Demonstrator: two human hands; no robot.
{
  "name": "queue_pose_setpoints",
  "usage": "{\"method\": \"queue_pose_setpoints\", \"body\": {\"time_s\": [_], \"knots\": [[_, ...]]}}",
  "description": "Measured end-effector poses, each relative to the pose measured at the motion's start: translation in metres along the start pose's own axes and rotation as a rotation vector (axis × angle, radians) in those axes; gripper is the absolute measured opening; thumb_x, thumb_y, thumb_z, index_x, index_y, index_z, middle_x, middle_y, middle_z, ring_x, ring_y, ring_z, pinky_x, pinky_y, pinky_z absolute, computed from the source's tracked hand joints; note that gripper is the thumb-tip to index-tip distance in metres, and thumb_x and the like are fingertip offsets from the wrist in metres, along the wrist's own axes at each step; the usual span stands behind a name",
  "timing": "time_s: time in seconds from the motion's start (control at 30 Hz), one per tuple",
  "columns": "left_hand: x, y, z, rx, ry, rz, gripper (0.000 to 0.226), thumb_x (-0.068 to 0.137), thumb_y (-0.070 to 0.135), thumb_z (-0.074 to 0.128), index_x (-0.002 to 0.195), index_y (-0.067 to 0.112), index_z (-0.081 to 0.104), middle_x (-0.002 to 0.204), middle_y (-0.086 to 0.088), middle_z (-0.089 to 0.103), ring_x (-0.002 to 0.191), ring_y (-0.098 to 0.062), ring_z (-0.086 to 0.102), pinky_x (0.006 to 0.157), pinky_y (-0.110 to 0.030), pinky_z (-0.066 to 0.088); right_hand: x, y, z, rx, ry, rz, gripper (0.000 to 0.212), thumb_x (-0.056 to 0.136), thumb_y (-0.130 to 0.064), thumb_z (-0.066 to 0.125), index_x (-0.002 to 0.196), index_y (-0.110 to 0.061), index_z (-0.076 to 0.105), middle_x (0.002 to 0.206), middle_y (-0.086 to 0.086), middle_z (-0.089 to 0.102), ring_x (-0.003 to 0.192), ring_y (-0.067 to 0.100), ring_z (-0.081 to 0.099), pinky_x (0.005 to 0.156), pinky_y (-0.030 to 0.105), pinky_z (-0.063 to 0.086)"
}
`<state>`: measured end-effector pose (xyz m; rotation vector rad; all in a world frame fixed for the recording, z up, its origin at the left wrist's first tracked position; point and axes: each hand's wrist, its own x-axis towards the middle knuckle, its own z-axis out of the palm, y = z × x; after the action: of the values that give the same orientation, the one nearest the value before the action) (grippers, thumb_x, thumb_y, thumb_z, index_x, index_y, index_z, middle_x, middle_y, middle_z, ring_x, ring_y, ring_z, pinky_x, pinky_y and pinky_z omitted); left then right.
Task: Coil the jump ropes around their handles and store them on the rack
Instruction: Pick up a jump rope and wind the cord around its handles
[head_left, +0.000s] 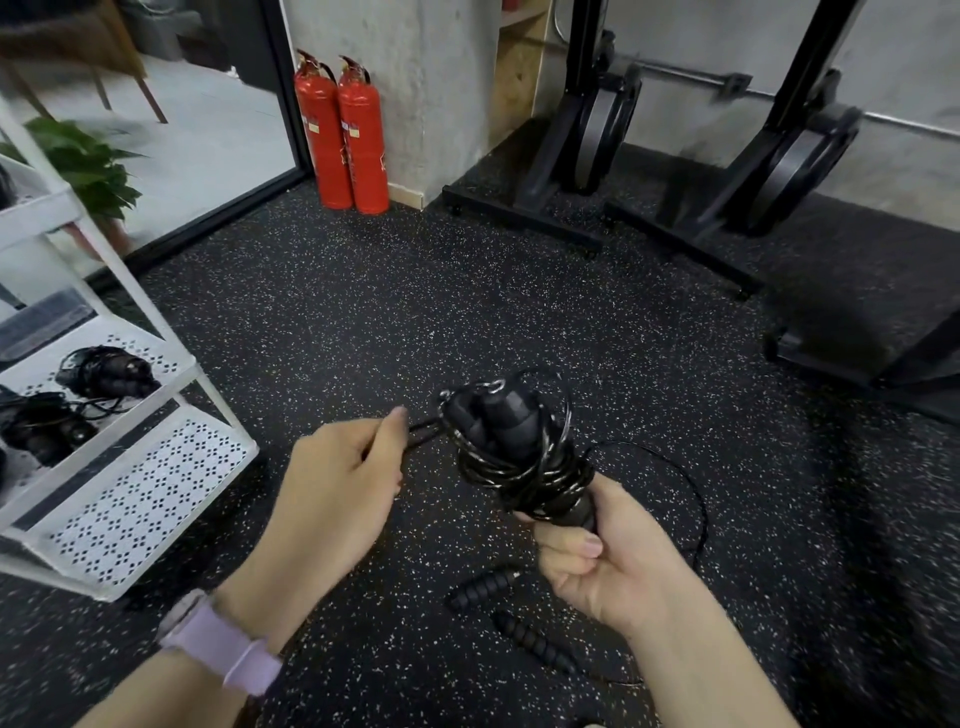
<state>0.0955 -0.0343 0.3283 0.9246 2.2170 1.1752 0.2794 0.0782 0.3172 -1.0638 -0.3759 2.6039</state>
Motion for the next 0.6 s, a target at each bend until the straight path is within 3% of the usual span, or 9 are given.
{"method": "queue_pose_setpoints", "body": {"time_s": [0.07,0.1,0.17,0.23,0.3,0.37,0.43,0.53,0.6], "knots": [[0.002,-0.005,-0.001,0.112,-0.093,-0.022,0.060,0.102,0.054,0.039,0.072,0.011,0.068,0.050,0.000,0.058,0.044,-0.008,0.042,0.043,-0.022,0.034,-0.003,-0.006,-0.005,-0.150,0.044,-0.006,0.031,0.090,-0.011,0.047,0.062,-0.007,0.061,0.059,0.004,0.046,0.028,0.004,0.028,0.028,0.016,0.017],[0.002,-0.008,0.000,0.109,-0.186,-0.048,0.062,0.102,0.057,0.035,0.077,0.013,0.071,0.055,0.005,0.062,0.049,-0.006,0.049,0.051,-0.023,0.043,-0.003,-0.005,-0.006,-0.231,0.060,0.000,0.043,0.096,-0.008,0.043,0.059,-0.010,0.064,0.056,0.004,0.049,0.029,0.004,0.027,0.029,0.016,0.016],[0.004,-0.006,0.000,-0.137,-0.382,-0.128,0.062,0.101,0.064,0.030,0.095,0.023,0.075,0.084,0.015,0.076,0.077,0.002,0.068,0.087,-0.026,0.048,-0.004,0.000,-0.005,-0.362,0.065,0.024,0.054,0.103,-0.007,0.038,0.057,-0.014,0.065,0.053,0.002,0.049,0.030,0.005,0.027,0.031,0.016,0.015],[0.010,-0.002,-0.004,-0.484,-0.462,-0.287,0.065,0.093,0.075,0.031,0.116,0.028,0.069,0.111,0.012,0.077,0.108,-0.006,0.068,0.099,-0.036,0.040,-0.003,0.003,-0.006,-0.440,0.049,0.054,0.045,0.104,-0.008,0.041,0.066,-0.012,0.066,0.055,0.004,0.049,0.031,0.005,0.027,0.031,0.017,0.015],[0.020,-0.003,-0.009,-0.667,-0.418,-0.436,0.072,0.086,0.077,0.042,0.133,0.025,0.060,0.124,0.001,0.074,0.115,-0.021,0.068,0.096,-0.042,0.046,-0.001,0.003,-0.007,-0.562,0.060,0.062,0.030,0.106,-0.011,0.044,0.085,-0.009,0.066,0.060,0.006,0.051,0.032,0.006,0.027,0.032,0.018,0.015],[0.025,-0.004,-0.011,-0.828,-0.334,-0.477,0.061,0.089,0.051,0.062,0.139,0.017,0.053,0.129,-0.009,0.070,0.109,-0.031,0.073,0.087,-0.047,0.058,0.002,0.006,-0.010,-0.800,0.165,0.024,0.025,0.109,-0.020,0.046,0.097,-0.006,0.063,0.059,0.003,0.053,0.033,0.009,0.031,0.033,0.020,0.018],[0.025,-0.004,-0.009,-0.988,-0.220,-0.501,0.042,0.093,0.019,0.066,0.133,0.013,0.057,0.124,-0.013,0.071,0.095,-0.026,0.077,0.075,-0.039,0.064,0.008,0.010,-0.014,-1.089,0.368,-0.058,0.031,0.108,-0.030,0.048,0.104,-0.004,0.063,0.059,0.001,0.051,0.032,0.011,0.039,0.035,0.020,0.026],[0.023,-0.004,-0.005,-1.155,-0.126,-0.516,0.023,0.105,0.010,0.049,0.122,0.013,0.064,0.090,-0.001,0.069,0.049,-0.003,0.053,0.044,-0.017,0.048,0.015,0.013,-0.015,-1.310,0.561,-0.191,0.034,0.108,-0.037,0.045,0.098,-0.012,0.065,0.068,0.001,0.059,0.036,0.013,0.057,0.042,0.022,0.043],[0.022,-0.002,-0.005,-1.261,-0.154,-0.479,0.022,0.108,0.016,0.043,0.114,0.013,0.064,0.075,0.005,0.054,0.040,-0.002,0.032,0.035,-0.014,0.030,0.020,0.010,-0.017,-1.358,0.632,-0.312,0.037,0.109,-0.036,0.042,0.091,-0.011,0.063,0.076,0.005,0.063,0.056,0.022,0.068,0.052,0.030,0.050]]}}
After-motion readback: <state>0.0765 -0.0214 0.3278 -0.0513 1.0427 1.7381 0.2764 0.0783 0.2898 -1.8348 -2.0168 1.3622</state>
